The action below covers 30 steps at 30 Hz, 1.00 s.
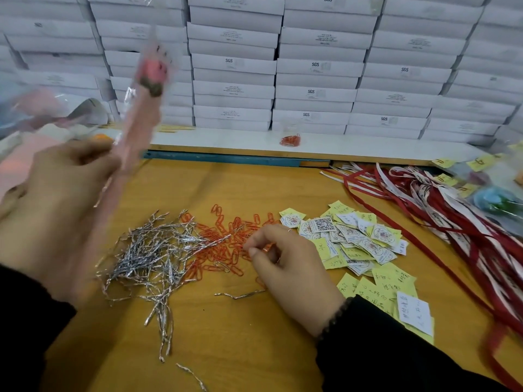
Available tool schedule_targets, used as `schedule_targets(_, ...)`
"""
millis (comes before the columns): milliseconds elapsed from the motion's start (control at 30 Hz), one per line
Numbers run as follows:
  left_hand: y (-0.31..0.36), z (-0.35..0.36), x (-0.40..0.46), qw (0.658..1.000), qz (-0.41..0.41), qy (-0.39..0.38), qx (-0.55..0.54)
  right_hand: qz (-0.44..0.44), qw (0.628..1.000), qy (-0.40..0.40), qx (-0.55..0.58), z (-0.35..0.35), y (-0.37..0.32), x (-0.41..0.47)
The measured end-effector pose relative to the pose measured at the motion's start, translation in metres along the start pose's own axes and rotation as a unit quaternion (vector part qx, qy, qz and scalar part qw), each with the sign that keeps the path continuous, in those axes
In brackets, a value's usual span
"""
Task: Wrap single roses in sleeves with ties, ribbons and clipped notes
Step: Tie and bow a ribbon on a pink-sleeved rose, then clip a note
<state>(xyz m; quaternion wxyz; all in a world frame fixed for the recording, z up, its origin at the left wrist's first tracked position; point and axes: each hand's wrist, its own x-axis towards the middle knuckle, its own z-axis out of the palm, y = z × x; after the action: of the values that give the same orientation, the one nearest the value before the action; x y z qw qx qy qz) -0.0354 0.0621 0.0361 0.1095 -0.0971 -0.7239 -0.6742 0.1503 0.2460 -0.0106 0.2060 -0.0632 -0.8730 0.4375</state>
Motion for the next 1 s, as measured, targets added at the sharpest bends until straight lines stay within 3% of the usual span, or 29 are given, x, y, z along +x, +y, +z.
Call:
schedule_targets(100, 0.023, 0.029, -0.03, 0.988, -0.03, -0.076, -0.129, 0.023, 0.998, 0.0, 0.06, -0.003, -0.003, 0.0)
schedule_targets(200, 0.031, 0.053, -0.066, 0.955, -0.128, -0.152, -0.222, 0.051, 0.987, 0.011, 0.153, -0.007, -0.008, 0.002)
schedule_targets(367, 0.024, 0.081, -0.109, 0.908, -0.254, -0.243, -0.23, 0.133, 0.953, 0.014, 0.274, -0.011, -0.003, 0.006)
schedule_targets(567, 0.014, 0.089, -0.126, 0.9, -0.251, -0.287, -0.213, 0.212, 0.921, 0.028, 0.324, -0.017, 0.006, 0.009)
schedule_targets(1000, 0.007, 0.084, -0.119, 0.925, -0.204, -0.273, -0.165, 0.182, 0.922, 0.047, 0.339, -0.021, 0.012, 0.011)
